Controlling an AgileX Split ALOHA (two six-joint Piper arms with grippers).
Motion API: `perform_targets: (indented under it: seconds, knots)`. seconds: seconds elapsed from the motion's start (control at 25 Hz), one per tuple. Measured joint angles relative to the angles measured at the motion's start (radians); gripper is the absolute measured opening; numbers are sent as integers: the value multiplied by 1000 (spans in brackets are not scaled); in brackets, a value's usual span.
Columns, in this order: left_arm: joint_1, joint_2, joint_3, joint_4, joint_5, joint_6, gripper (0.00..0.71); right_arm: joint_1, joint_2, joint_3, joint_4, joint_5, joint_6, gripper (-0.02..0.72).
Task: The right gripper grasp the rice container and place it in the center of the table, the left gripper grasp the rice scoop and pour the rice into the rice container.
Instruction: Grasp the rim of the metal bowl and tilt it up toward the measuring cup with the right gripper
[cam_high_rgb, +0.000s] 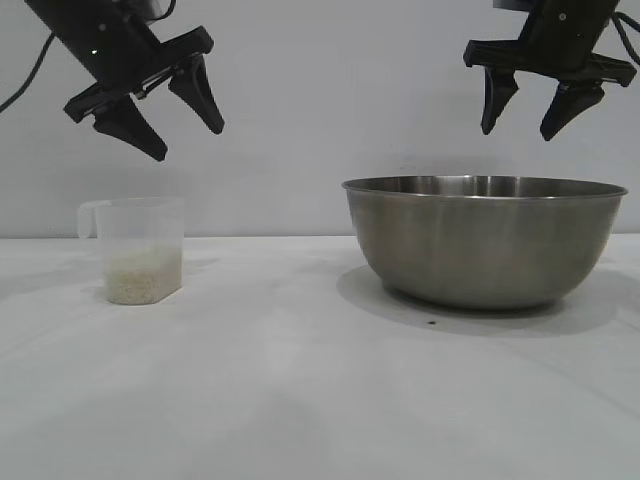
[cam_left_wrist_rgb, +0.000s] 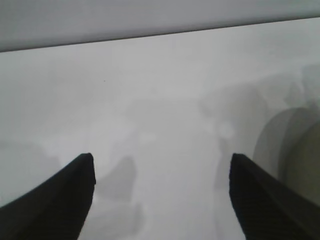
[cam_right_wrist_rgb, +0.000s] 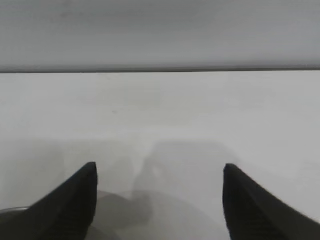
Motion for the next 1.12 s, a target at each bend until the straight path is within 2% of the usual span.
perform_targets:
  seconds: [0.6, 0.76, 0.92, 1.12]
  knots:
    - [0, 0, 0, 0, 0, 0, 493, 0, 0, 0, 0, 0, 0, 450]
    - [0, 0, 0, 0, 0, 0, 493, 0, -6, 0, -2, 23, 0, 450]
    - [0, 0, 0, 0, 0, 0, 493, 0, -39, 0, -36, 89, 0, 450]
    - [0, 0, 0, 0, 2, 0, 493, 0, -78, -9, -87, 268, 0, 450]
